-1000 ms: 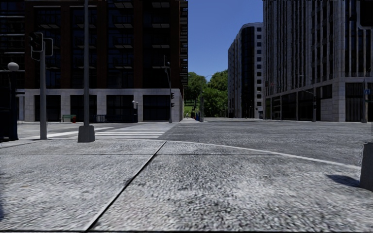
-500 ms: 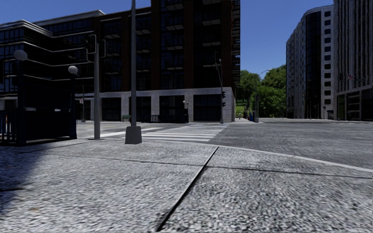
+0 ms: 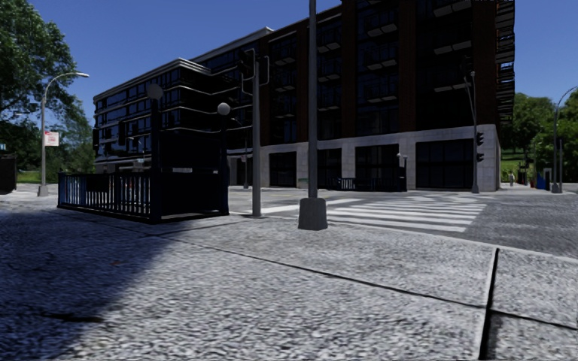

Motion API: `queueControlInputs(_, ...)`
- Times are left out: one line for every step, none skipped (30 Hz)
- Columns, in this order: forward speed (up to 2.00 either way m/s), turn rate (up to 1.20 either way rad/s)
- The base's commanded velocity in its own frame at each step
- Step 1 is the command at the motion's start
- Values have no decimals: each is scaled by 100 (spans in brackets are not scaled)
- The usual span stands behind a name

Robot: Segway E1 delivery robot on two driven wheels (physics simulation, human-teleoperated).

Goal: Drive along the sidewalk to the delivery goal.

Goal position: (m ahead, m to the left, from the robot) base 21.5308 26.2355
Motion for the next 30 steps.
queueControlInputs(187, 84)
queueControlInputs(187, 84)
queueControlInputs(187, 84)
queueControlInputs(187, 84)
queueControlInputs(187, 84)
queueControlInputs(187, 84)
queueControlInputs(187, 84)
queueControlInputs(187, 84)
queueControlInputs(187, 84)
queueControlInputs(187, 84)
queueControlInputs(187, 84)
queueControlInputs(187, 84)
queueControlInputs(187, 84)
queueControlInputs(187, 84)
queueControlInputs(187, 84)
queueControlInputs(187, 84)
queueControlInputs(187, 84)
queueControlInputs(187, 84)
queueControlInputs(187, 84)
queueControlInputs(187, 84)
queueControlInputs(187, 84)
queueControlInputs(187, 84)
queueControlInputs(187, 84)
queueControlInputs(187, 84)
queueControlInputs(187, 84)
queueControlInputs(187, 84)
queueControlInputs(187, 84)
queueControlInputs(187, 83)
queueControlInputs(187, 79)
queueControlInputs(187, 69)
